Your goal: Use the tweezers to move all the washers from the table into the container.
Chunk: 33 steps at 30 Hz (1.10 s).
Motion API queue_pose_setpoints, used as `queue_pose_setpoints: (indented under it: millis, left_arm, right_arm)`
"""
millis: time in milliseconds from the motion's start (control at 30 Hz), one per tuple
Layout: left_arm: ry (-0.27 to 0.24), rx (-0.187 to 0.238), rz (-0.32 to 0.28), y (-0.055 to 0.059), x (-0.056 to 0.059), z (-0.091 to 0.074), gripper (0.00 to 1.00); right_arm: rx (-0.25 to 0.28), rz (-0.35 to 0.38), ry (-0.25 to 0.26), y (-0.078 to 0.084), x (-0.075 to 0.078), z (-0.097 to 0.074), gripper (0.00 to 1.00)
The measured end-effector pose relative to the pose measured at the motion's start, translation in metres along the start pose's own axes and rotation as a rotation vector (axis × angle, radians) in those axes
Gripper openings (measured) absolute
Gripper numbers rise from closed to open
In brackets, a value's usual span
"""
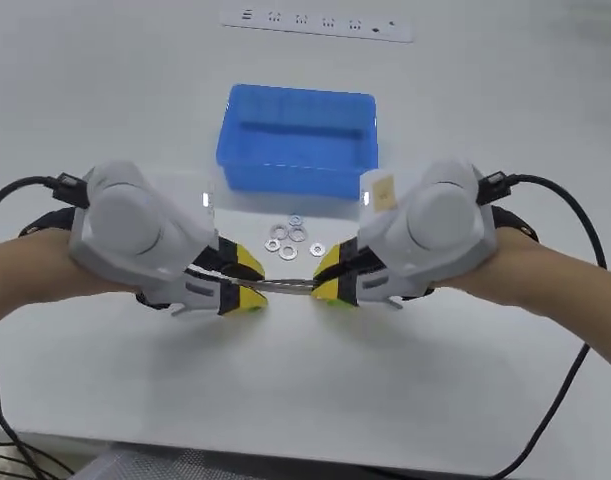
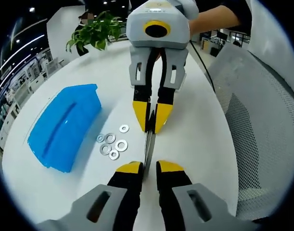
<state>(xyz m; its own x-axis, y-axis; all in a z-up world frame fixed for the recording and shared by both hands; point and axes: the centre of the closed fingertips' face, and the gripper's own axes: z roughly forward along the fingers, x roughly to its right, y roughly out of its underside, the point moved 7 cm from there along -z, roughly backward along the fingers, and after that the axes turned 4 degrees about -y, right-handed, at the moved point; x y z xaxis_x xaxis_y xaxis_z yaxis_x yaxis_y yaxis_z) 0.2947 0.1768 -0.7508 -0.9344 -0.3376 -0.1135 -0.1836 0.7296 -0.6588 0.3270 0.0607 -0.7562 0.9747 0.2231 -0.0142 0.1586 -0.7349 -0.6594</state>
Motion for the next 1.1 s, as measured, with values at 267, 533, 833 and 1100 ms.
queue_pose_setpoints:
  millis: [267, 533, 833, 1100]
  left_arm:
    - [0.017, -0.077, 0.069, -0.005, 0.001, 0.002, 0.06]
    - [-0.025, -0.105, 0.126, -0.009, 0.006, -0.007, 0.05]
    - [-0.049, -0.032, 0.167, -0.043, 0.012, -0.031, 0.05]
    - [-0.069, 0.131, 0.149, -0.089, 0.02, -0.033, 0.05]
  right_arm:
    - [0.003, -0.015, -0.002, -0.002, -0.003, 0.0, 0.08]
    - [-0.014, -0.062, 0.016, -0.005, -0.009, 0.001, 0.08]
    - [0.056, -0.103, 0.051, -0.005, -0.014, -0.014, 0.09]
    - [0.099, -0.122, 0.059, 0.0, -0.016, -0.033, 0.09]
